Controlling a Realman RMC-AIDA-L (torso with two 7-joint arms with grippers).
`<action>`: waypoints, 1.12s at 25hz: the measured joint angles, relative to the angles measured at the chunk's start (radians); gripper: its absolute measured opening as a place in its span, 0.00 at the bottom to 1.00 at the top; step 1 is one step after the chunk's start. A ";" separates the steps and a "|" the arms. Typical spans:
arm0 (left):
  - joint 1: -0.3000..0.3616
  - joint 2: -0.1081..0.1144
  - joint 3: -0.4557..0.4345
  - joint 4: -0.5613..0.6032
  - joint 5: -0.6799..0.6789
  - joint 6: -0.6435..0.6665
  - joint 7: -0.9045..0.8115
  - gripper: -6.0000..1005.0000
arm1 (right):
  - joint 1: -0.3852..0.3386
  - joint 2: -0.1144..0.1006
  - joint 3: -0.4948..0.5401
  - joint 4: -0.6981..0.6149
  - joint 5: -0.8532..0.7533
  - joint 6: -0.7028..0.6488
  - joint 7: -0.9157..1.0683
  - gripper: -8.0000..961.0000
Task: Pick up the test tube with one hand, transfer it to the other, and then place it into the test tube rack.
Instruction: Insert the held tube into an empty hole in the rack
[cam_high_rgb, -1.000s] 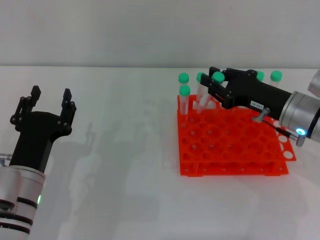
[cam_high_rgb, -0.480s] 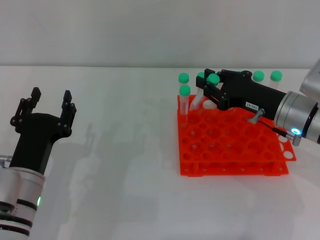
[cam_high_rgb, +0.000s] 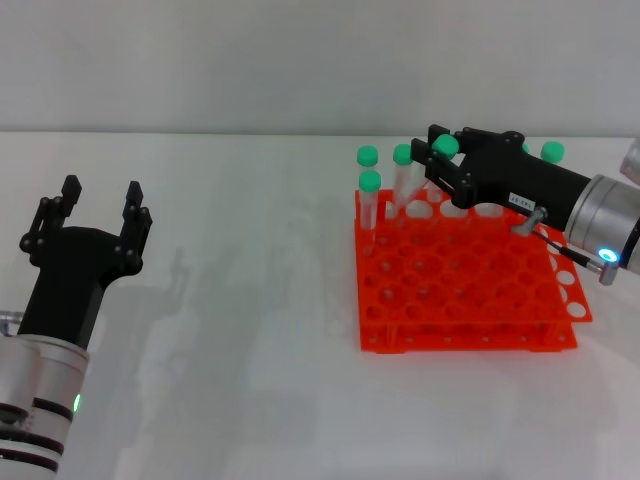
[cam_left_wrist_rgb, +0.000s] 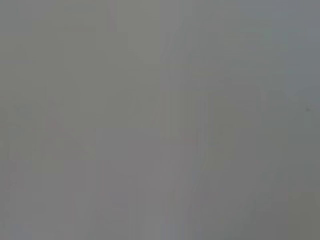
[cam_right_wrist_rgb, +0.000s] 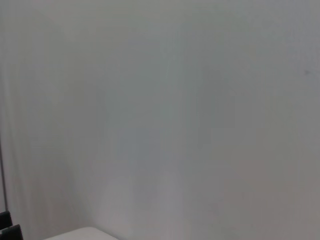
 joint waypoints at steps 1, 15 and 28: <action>0.000 0.000 -0.001 -0.001 0.000 0.000 0.000 0.64 | -0.002 -0.001 0.002 0.000 0.000 0.000 0.000 0.28; -0.014 0.001 -0.008 -0.012 0.000 0.000 0.000 0.64 | -0.040 -0.004 -0.002 -0.018 -0.026 -0.005 0.008 0.28; -0.013 -0.001 -0.002 -0.014 -0.008 0.002 0.000 0.64 | -0.035 0.004 -0.006 -0.017 -0.050 0.013 0.009 0.29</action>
